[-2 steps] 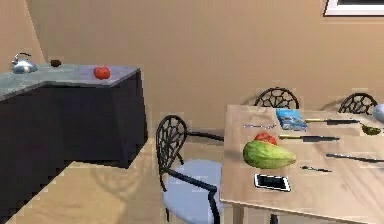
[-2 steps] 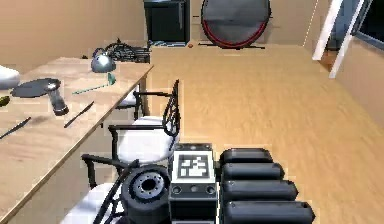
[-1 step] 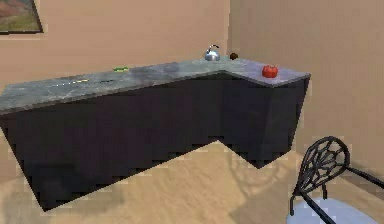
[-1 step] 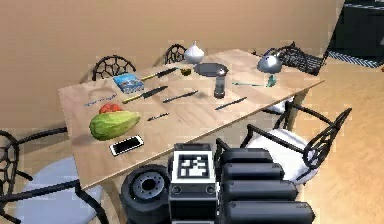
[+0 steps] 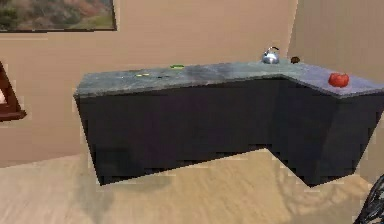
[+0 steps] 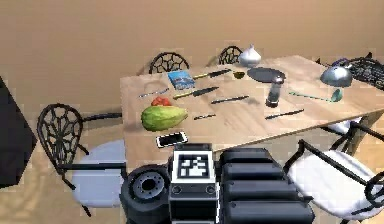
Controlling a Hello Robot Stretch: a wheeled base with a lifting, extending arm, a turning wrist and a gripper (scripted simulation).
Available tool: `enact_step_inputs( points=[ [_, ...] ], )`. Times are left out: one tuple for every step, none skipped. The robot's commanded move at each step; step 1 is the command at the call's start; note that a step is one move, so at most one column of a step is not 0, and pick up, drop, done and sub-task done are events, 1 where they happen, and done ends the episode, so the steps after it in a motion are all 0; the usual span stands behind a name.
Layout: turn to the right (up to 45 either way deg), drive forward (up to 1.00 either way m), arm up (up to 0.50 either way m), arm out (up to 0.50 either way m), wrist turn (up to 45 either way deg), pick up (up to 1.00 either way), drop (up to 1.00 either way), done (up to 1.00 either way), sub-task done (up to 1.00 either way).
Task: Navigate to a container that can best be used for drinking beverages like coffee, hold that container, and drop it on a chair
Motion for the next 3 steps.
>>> enact_step_inputs(
  points=[
    [45.0,0.0,0.0,0.0,0.0,0.0,0.0,0.0,0.0],
    [42.0,0.0,0.0,0.0,0.0,0.0,0.0,0.0,0.0],
    [-45.0,0.0,0.0,0.0,0.0,0.0,0.0,0.0,0.0]
  ],
)
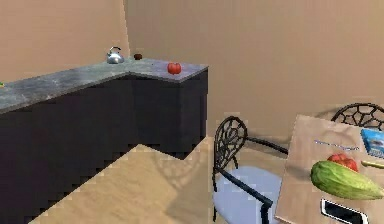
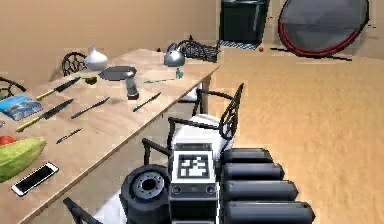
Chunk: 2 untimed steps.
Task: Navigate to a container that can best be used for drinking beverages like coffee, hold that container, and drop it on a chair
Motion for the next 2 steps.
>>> enact_step_inputs(
  points=[
    [-21.0,0.0,0.0,0.0,0.0,0.0,0.0,0.0,0.0],
    [0.0,0.0,0.0,0.4,0.0,0.0,0.0,0.0,0.0]
  ],
)
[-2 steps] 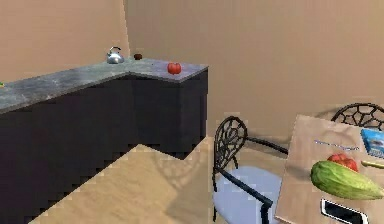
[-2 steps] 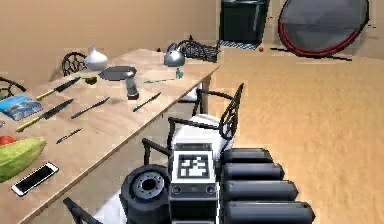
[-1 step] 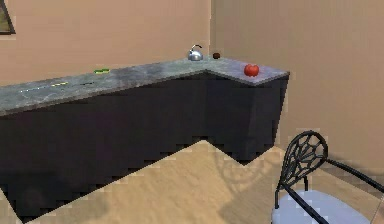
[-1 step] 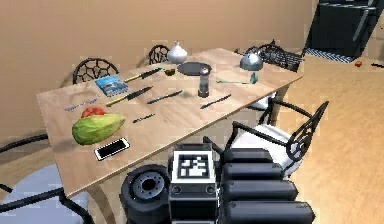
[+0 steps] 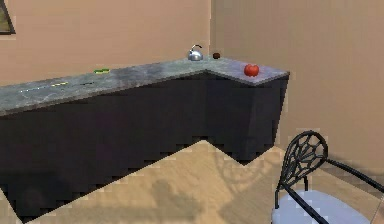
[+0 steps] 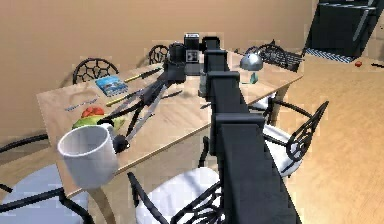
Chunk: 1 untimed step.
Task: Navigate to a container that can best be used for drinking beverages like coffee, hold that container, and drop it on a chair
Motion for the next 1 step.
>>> enact_step_inputs(
  points=[
    [0.0,0.0,0.0,0.0,45.0,0.0,0.0,0.0,0.0]
  ],
)
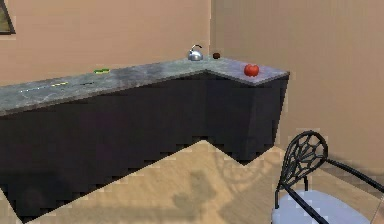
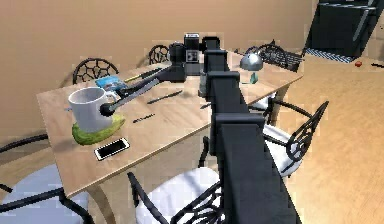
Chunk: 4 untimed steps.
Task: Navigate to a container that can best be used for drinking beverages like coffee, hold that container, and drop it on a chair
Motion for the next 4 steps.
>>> enact_step_inputs(
  points=[
    [0.0,0.0,0.0,0.0,45.0,0.0,0.0,0.0,0.0],
    [0.0,0.0,0.0,0.0,39.0,0.0,0.0,0.0,0.0],
    [0.0,0.0,-0.44,0.0,0.0,0.0,0.0,0.0,0.0],
    [0.0,0.0,-0.5,0.0,0.0,0.0,0.0,0.0,0.0]
  ],
)
